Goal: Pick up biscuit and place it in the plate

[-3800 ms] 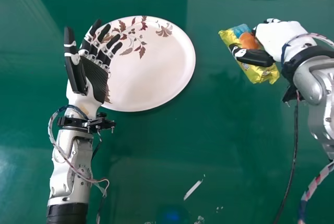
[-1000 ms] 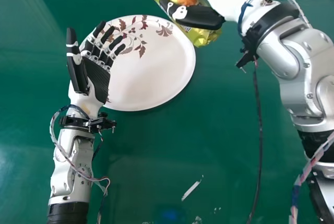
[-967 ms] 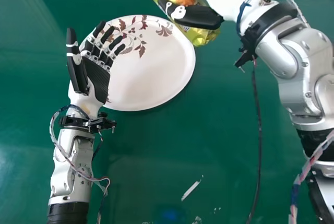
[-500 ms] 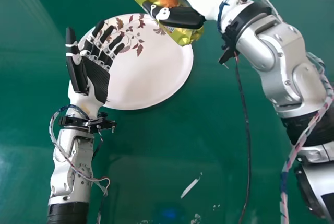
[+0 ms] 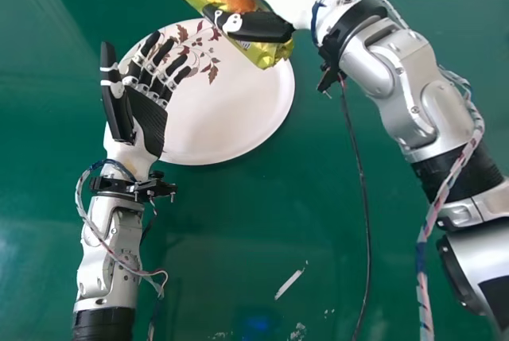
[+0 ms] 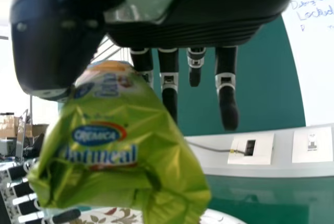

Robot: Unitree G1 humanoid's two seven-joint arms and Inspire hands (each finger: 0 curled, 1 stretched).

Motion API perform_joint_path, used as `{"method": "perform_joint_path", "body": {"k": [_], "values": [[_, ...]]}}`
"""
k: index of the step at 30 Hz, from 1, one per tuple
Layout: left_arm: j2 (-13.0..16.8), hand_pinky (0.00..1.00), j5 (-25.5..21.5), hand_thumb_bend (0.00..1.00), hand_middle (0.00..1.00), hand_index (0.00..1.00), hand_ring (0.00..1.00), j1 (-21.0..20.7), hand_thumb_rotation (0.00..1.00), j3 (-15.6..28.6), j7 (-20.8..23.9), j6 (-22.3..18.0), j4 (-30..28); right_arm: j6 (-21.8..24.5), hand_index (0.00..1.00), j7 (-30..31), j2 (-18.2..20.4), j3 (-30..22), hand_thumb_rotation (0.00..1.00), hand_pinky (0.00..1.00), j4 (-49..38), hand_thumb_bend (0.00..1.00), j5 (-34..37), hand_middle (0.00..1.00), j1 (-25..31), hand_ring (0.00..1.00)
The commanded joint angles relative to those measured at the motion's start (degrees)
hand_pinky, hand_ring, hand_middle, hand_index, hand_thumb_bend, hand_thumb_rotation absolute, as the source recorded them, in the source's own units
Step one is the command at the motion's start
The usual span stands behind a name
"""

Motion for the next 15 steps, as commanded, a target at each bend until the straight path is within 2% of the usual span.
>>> {"method": "perform_joint_path", "body": {"k": [1,11,12,15], "values": [[0.0,0.85,-0.2,1.0,0.9,0.91,0.83,0.2,0.69,0.1,-0.2,0.2,-0.1,-0.9,0.51,-1.1,0.4,1.0,0.0,0.24,1.5,0.5,-0.1,0.48,-2.5,0.44],[-0.1,0.85,-0.2,1.0,0.88,0.9,0.81,-0.1,0.66,0.3,-0.5,-0.4,0.5,-2.6,0.5,-1.6,2.1,3.7,0.0,0.24,8.7,0.5,-0.1,0.48,-6.7,0.44],[-0.1,0.84,-0.2,1.0,0.88,0.9,0.81,-0.1,0.66,0.3,-0.6,-0.5,0.6,-2.9,0.52,-1.7,2.2,4.0,0.0,0.24,9.5,0.5,-0.1,0.49,-7.1,0.41],[-0.1,0.83,-0.2,1.0,0.88,0.89,0.81,-0.1,0.65,0.4,-0.7,-0.7,0.7,-3.8,0.51,-1.9,2.6,4.9,0.0,0.24,11.9,0.5,-0.2,0.48,-8.4,0.44]]}}
